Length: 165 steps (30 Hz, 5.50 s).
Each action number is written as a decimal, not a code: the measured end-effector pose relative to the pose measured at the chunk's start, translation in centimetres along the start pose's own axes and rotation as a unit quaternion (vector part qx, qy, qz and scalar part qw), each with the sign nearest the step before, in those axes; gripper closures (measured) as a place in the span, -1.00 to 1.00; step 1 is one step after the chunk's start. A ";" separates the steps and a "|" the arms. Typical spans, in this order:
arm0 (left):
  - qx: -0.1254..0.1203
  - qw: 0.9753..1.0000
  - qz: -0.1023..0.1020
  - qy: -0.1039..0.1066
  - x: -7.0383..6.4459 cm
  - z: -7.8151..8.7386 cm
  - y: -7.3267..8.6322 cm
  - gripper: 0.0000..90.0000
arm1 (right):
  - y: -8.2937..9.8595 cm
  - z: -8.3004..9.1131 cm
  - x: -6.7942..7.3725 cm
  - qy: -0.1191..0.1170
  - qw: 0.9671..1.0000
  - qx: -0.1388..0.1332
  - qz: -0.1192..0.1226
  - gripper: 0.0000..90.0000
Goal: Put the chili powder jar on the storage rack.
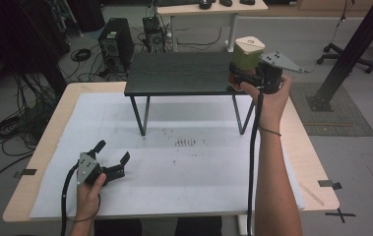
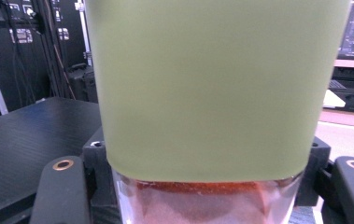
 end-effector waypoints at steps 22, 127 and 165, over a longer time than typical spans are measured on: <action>0.000 1.000 0.000 0.000 0.0 0.0 0.0 -0.99 | 0.9 -1.7 -0.8 0.011 1.000 0.012 -0.005 -0.33; 0.000 1.000 -0.002 -0.003 0.0 0.0 0.0 -0.99 | 1.3 -1.7 -1.0 0.006 1.000 -0.002 0.002 -0.33; 0.000 1.000 -0.002 -0.003 0.0 0.0 0.0 -0.99 | 1.3 -1.8 -1.1 0.006 1.000 -0.003 0.002 -0.33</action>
Point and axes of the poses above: each handheld gripper's, and its own axes: z roughly backward along the jaws, y roughly out of its underside, x roughly to its left, the point moved 7 cm from there along -z, roughly forward along the jaws, and after that the axes turned 8 degrees about -y, right-handed, at the moved point
